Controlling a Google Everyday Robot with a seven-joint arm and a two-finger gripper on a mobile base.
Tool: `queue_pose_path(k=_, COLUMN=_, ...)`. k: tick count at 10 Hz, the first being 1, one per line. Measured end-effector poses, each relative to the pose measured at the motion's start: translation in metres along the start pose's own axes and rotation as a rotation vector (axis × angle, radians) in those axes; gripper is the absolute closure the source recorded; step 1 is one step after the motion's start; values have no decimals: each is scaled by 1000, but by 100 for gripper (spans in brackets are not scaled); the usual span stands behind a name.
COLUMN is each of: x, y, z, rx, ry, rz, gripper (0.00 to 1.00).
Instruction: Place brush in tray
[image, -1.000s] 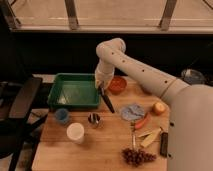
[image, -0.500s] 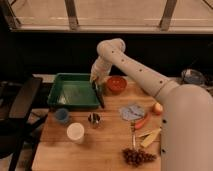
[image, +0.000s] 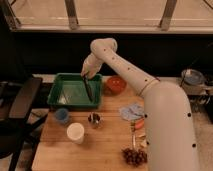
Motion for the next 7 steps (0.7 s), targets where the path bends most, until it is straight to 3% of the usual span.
queue_pose_path(k=3, x=7, y=7, z=10, rx=17, ry=67, rz=22, gripper=97)
queue_pose_path(k=4, x=7, y=11, z=12, rx=21, ry=79, rz=25, gripper=90)
queue_pose_path(k=7, x=10, y=23, z=17, rx=49, ry=117, rz=21, gripper=58)
